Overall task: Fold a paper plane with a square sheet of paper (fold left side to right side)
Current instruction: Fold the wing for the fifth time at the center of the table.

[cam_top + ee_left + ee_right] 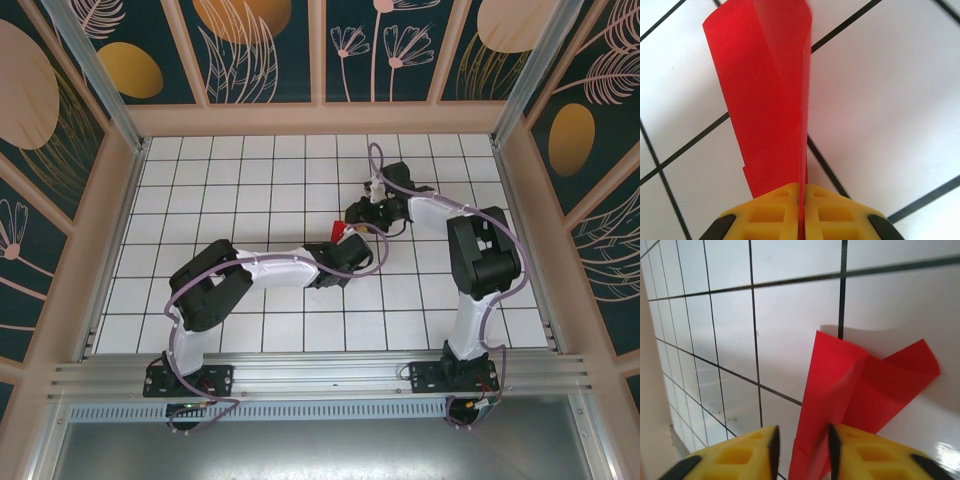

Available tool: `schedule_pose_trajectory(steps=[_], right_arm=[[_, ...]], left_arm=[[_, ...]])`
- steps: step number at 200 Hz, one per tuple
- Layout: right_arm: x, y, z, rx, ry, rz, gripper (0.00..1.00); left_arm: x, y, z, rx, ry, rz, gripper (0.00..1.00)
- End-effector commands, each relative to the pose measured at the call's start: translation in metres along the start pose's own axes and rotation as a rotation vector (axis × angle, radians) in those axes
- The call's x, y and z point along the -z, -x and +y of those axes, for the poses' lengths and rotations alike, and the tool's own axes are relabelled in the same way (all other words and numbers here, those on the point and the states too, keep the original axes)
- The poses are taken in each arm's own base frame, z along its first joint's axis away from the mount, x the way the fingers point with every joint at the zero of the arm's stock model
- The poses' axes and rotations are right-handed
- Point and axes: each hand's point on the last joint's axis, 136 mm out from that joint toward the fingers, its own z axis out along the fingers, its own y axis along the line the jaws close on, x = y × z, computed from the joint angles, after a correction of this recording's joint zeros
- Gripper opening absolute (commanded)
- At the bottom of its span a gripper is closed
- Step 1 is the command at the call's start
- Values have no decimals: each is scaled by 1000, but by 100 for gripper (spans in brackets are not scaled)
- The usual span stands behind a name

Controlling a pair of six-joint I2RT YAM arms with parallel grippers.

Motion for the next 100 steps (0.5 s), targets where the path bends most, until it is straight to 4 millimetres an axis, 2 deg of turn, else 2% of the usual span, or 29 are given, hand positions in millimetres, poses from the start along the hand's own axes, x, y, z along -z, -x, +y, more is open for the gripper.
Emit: schedule_pose_trajectory(steps=[1, 32, 50, 77, 100], right_arm=[[40, 20, 8, 54, -30, -129, 41], [72, 21, -9, 33, -64, -219, 51], [84, 16, -19, 15, -66, -252, 57], [93, 7, -33, -5, -74, -294, 63], [95, -2, -42, -29, -76, -303, 63]], left_arm=[[1, 6, -15, 24, -89, 29, 11], [-1, 13, -23, 56, -181, 57, 12], [-4, 14, -27, 85, -244, 76, 13], [-10, 12, -30, 104, -274, 103, 13], [-16, 9, -33, 106, -293, 122, 14]])
